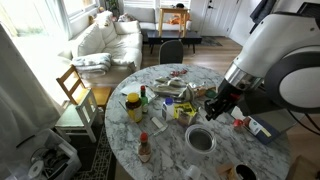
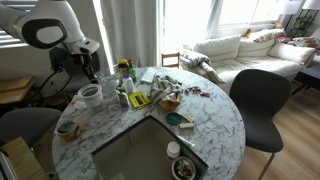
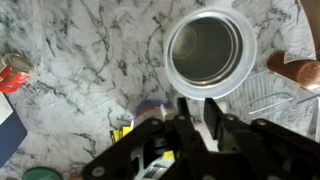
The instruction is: Put the opaque cup upright, put the bottle on the table and then put the silver cup in the opaque cup
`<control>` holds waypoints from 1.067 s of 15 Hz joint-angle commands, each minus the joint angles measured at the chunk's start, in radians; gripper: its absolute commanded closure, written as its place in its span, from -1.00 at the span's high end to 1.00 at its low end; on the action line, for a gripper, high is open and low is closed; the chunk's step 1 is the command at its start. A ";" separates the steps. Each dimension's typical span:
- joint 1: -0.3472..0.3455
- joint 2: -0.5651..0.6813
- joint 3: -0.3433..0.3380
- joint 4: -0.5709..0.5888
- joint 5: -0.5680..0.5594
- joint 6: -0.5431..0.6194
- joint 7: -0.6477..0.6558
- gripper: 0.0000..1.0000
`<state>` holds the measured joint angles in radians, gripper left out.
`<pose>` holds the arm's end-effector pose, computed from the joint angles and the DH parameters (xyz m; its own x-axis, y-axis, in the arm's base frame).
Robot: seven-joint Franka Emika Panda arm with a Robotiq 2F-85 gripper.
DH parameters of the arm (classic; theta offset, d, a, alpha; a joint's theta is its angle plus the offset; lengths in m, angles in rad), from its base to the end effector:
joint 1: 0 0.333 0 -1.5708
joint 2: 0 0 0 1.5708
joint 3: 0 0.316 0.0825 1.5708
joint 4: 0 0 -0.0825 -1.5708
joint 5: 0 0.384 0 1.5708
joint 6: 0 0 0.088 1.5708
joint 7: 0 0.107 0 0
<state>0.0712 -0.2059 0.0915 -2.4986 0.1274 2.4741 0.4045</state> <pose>0.4587 0.0749 0.3776 0.9330 -0.3347 0.1322 -0.3167 -0.9381 -0.1401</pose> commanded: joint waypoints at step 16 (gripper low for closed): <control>-0.014 -0.170 0.003 0.038 0.011 -0.088 -0.108 1.00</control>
<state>0.0646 -0.3759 0.0876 -2.4619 0.1341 2.3887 0.3000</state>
